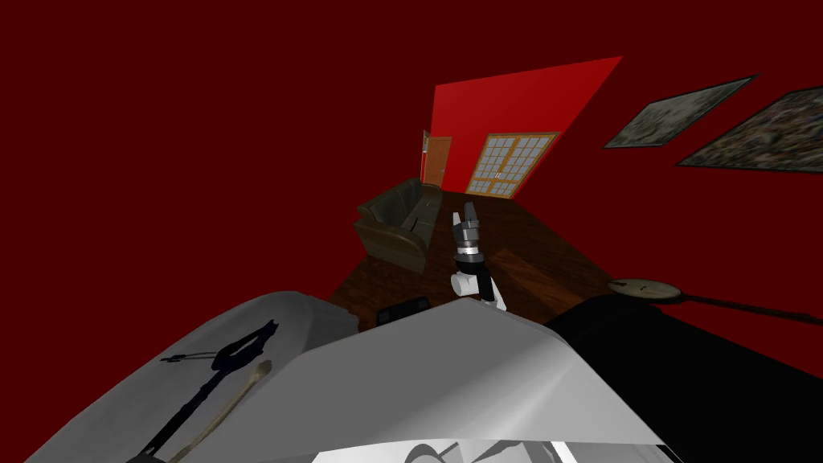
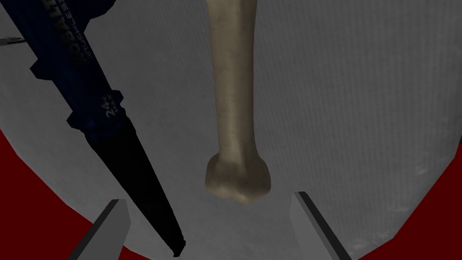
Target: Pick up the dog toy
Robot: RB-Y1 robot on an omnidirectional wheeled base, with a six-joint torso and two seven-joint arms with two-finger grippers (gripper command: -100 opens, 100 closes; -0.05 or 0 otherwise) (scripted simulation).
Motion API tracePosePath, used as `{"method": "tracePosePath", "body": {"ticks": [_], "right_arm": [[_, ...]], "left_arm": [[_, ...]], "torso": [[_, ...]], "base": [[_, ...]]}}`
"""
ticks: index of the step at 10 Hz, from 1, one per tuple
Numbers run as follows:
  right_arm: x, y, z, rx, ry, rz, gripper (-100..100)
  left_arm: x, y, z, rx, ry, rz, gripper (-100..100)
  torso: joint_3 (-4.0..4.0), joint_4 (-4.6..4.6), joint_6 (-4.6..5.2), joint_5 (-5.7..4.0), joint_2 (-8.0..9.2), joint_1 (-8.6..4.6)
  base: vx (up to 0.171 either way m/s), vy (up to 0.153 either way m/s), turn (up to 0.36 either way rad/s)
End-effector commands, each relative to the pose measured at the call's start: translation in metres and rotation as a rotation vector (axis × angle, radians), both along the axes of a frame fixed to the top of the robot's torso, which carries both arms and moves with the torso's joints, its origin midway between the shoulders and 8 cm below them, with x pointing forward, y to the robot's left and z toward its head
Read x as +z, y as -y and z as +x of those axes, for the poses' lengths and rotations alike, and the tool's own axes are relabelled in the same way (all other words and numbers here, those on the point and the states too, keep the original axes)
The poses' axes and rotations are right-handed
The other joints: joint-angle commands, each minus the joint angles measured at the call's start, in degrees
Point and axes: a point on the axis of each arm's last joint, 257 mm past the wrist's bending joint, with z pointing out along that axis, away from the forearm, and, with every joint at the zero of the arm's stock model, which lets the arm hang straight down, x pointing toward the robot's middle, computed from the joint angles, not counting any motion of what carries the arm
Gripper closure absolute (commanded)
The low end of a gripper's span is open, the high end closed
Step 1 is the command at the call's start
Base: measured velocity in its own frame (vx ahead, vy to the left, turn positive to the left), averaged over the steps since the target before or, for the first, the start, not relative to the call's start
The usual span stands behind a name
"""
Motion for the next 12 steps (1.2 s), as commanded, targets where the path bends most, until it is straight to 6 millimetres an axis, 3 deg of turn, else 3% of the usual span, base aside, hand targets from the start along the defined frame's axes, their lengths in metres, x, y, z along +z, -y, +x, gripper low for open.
{"method": "tracePosePath", "body": {"ticks": [1,5,6,7,8,10,11,12], "right_arm": [[0.0,0.0,0.0,0.0,0.0,0.0,0],[0.0,0.0,0.0,0.0,0.0,0.0,0],[0.0,0.0,0.0,0.0,0.0,0.0,0],[0.0,0.0,0.0,0.0,0.0,0.0,0],[0.0,0.0,0.0,0.0,0.0,0.0,0],[0.0,0.0,0.0,0.0,0.0,0.0,0],[0.0,0.0,0.0,0.0,0.0,0.0,0],[0.0,0.0,0.0,0.0,0.0,0.0,0]], "left_arm": [[-0.009,0.006,-0.009,0.027,-0.007,-0.037,-100],[-0.036,0.034,-0.031,0.103,-0.03,-0.156,-100],[-0.03,0.027,-0.027,0.09,-0.024,-0.131,-100],[-0.031,0.029,-0.027,0.092,-0.026,-0.137,0],[-0.043,0.033,-0.024,0.091,-0.024,-0.136,-100],[-0.054,0.038,-0.02,0.089,-0.023,-0.136,-100],[-0.048,0.036,-0.021,0.089,-0.024,-0.136,-100],[-0.049,0.036,-0.02,0.09,-0.023,-0.135,100]], "torso": [[0.0,0.0,0.0,0.0,0.0,0.0],[-0.02,-0.01,0.0,0.01,-0.03,0.06],[-0.01,0.0,0.01,0.02,-0.02,0.09],[0.04,0.01,-0.01,0.0,0.07,0.02],[0.09,0.03,-0.01,-0.01,0.15,-0.05],[0.13,0.05,-0.01,0.02,0.22,0.12],[0.14,0.05,-0.01,0.03,0.24,0.15],[0.14,0.05,-0.01,0.01,0.24,0.05]], "base": [[0.041,0.014,-0.059],[0.064,0.032,-0.09],[0.028,0.023,-0.022],[0.005,0.004,0.003],[-0.003,0.031,0.007],[-0.008,0.06,0.002],[-0.006,0.028,-0.006],[-0.001,0.005,-0.001]]}}
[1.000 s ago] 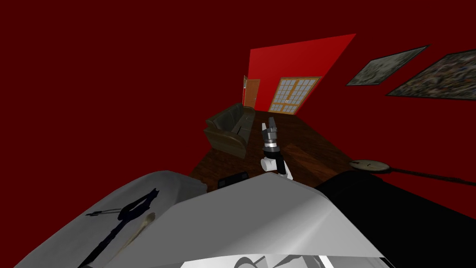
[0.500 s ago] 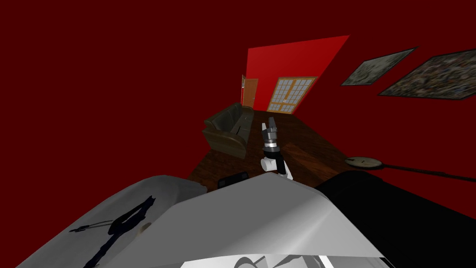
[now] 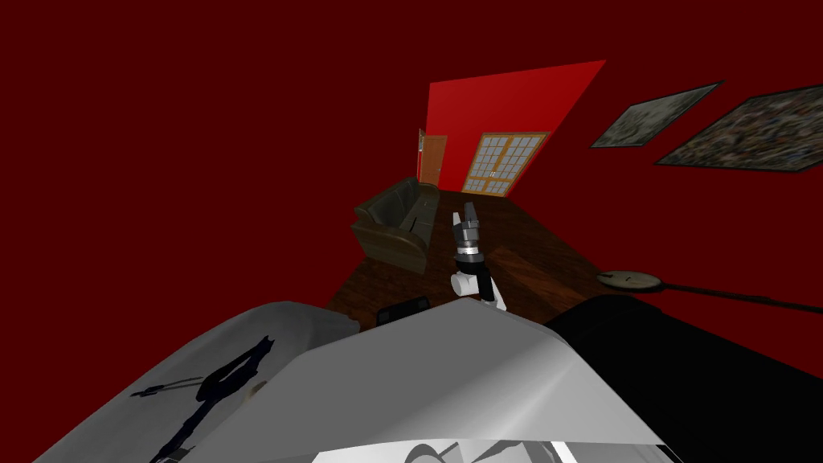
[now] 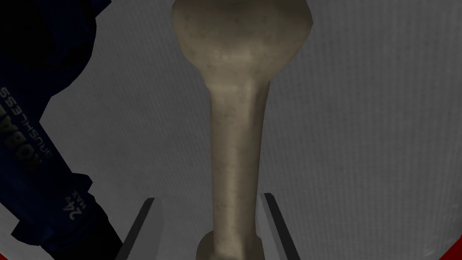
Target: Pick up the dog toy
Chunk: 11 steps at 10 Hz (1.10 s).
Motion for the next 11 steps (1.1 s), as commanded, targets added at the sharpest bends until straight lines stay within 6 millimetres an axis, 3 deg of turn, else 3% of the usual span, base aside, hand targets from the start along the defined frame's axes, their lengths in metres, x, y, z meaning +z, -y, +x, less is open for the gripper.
{"method": "tracePosePath", "body": {"ticks": [1,4,5,6,8,9,10,11], "right_arm": [[0.0,0.0,0.0,0.0,0.0,0.0,0],[0.0,0.0,0.0,0.0,0.0,0.0,0],[0.0,0.0,0.0,0.0,0.0,0.0,0],[0.0,0.0,0.0,0.0,0.0,0.0,0],[0.0,0.0,0.0,0.0,0.0,0.0,0],[0.0,0.0,0.0,0.0,0.0,0.0,0],[0.0,0.0,0.0,0.0,0.0,0.0,0],[0.0,0.0,0.0,0.0,0.0,0.0,0]], "left_arm": [[0.0,0.0,0.0,0.0,0.0,0.0,100],[0.0,0.0,0.0,-0.001,0.0,0.001,100],[0.0,0.0,0.0,-0.001,0.0,0.001,0],[0.013,-0.006,-0.006,0.002,-0.002,-0.001,100],[0.014,-0.006,-0.005,0.001,-0.001,0.002,100],[0.014,-0.005,-0.006,0.002,-0.003,0.0,0],[0.033,-0.021,0.006,-0.017,0.015,0.027,-100],[0.037,-0.023,0.009,-0.022,0.018,0.03,-100]], "torso": [[0.0,0.0,0.0,0.0,0.0,0.0],[-0.01,0.0,-0.02,0.02,-0.01,0.0],[-0.01,0.0,-0.02,0.02,-0.01,-0.01],[0.0,0.0,-0.02,0.02,-0.01,-0.01],[-0.03,-0.01,-0.03,-0.06,-0.04,-0.32],[-0.02,-0.01,-0.01,-0.03,-0.04,-0.18],[-0.01,0.0,-0.01,0.0,-0.02,-0.07],[-0.08,-0.03,-0.06,-0.02,-0.15,-0.13]], "base": [[0.0,0.0,0.0],[0.0,0.0,0.0],[0.0,0.0,0.0],[0.009,-0.049,-0.008],[0.012,-0.056,0.007],[0.001,-0.007,0.0],[0.05,-0.029,0.195],[0.066,-0.05,0.182]]}}
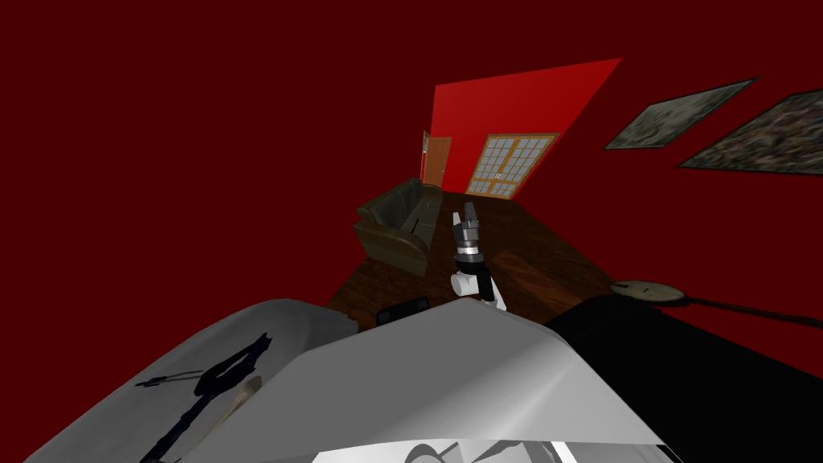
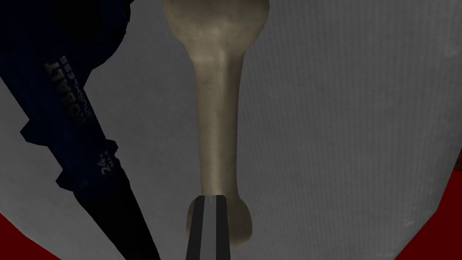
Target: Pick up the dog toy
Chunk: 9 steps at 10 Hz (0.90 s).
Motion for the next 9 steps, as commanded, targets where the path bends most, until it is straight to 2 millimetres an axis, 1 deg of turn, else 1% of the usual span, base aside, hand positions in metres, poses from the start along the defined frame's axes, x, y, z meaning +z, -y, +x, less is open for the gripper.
{"method": "tracePosePath", "body": {"ticks": [1,2,4,6,8,9], "right_arm": [[0.0,0.0,0.0,0.0,0.0,0.0,0],[0.0,0.0,0.0,0.0,0.0,0.0,0],[0.0,0.0,0.0,0.0,0.0,0.0,0],[0.0,0.0,0.0,0.0,0.0,0.0,0],[0.0,0.0,0.0,0.0,0.0,0.0,0],[0.0,0.0,0.0,0.0,0.0,0.0,0]], "left_arm": [[0.015,-0.009,0.009,-0.016,0.01,0.009,-100],[0.019,-0.011,0.012,-0.021,0.014,0.01,-100],[0.036,-0.017,0.023,-0.043,0.025,0.006,-100],[0.047,-0.017,0.032,-0.058,0.035,-0.008,-100],[0.051,-0.013,0.036,-0.059,0.041,-0.035,-100],[0.05,-0.01,0.033,-0.049,0.039,-0.055,-100]], "torso": [[0.0,0.0,0.0,0.0,0.0,0.0],[-0.02,-0.01,0.0,-0.01,-0.03,-0.04],[-0.03,-0.01,-0.02,-0.01,-0.04,-0.05],[-0.05,-0.02,-0.03,-0.02,-0.08,-0.08],[-0.06,-0.02,0.02,-0.02,-0.09,-0.07],[-0.03,-0.01,0.02,0.0,-0.04,-0.02]], "base": [[0.066,-0.057,0.123],[0.064,-0.054,0.116],[0.069,-0.067,0.17],[0.079,-0.067,0.215],[0.062,-0.061,0.085],[0.019,-0.029,-0.06]]}}
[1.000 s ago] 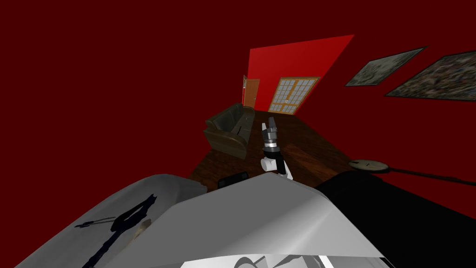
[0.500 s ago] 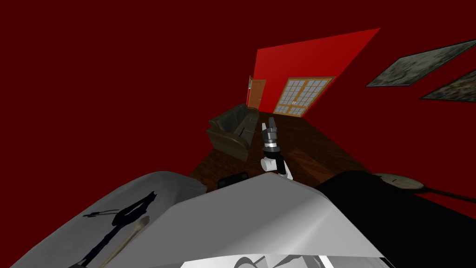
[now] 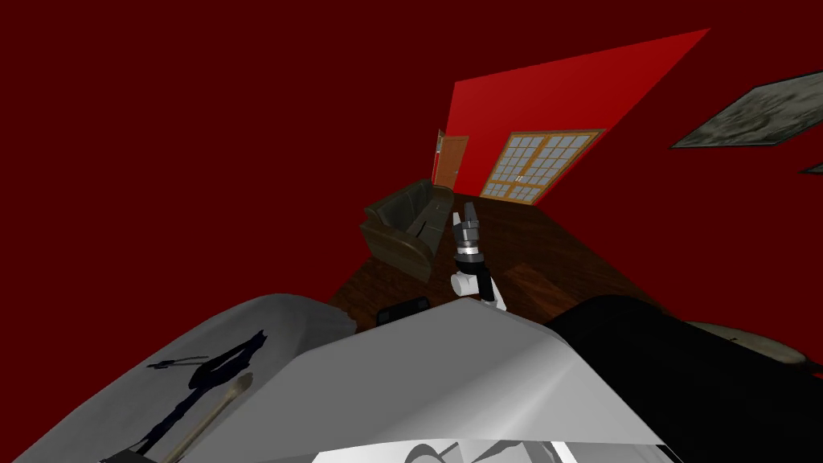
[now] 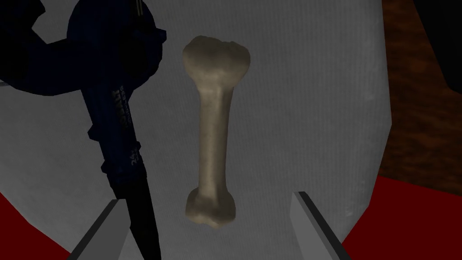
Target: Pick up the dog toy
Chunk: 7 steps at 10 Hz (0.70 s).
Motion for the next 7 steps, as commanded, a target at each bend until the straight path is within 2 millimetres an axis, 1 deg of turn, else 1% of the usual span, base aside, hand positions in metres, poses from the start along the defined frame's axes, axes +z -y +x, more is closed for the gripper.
{"method": "tracePosePath", "body": {"ticks": [1,3,4,5,6,7], "right_arm": [[0.0,0.0,0.0,0.0,0.0,0.0,0],[0.0,0.0,0.0,0.0,0.0,0.0,0],[0.0,0.0,0.0,0.0,0.0,0.0,0],[0.0,0.0,0.0,0.0,0.0,0.0,0],[0.0,0.0,0.0,0.0,0.0,0.0,0],[0.0,0.0,0.0,0.0,0.0,0.0,0]], "left_arm": [[-0.002,0.006,-0.005,0.015,-0.008,-0.028,-100],[-0.007,0.013,-0.018,0.045,-0.032,-0.065,-100],[-0.009,0.015,-0.022,0.054,-0.04,-0.076,-100],[-0.015,0.022,-0.031,0.073,-0.057,-0.102,-100],[-0.018,0.026,-0.036,0.083,-0.066,-0.116,-100],[-0.026,0.036,-0.045,0.103,-0.083,-0.149,-100]], "torso": [[0.0,0.0,0.0,0.0,0.0,0.0],[0.19,0.07,0.02,0.06,0.33,0.28],[0.26,0.1,0.03,0.09,0.45,0.41],[0.34,0.13,-0.03,0.12,0.59,0.5],[0.37,0.15,0.02,0.13,0.62,0.52],[0.34,0.14,-0.01,0.13,0.57,0.52]], "base": [[-0.033,0.009,-0.163],[-0.085,0.061,-0.304],[-0.135,0.095,-0.204],[-0.135,0.092,-0.301],[-0.115,0.085,-0.302],[-0.112,0.09,-0.298]]}}
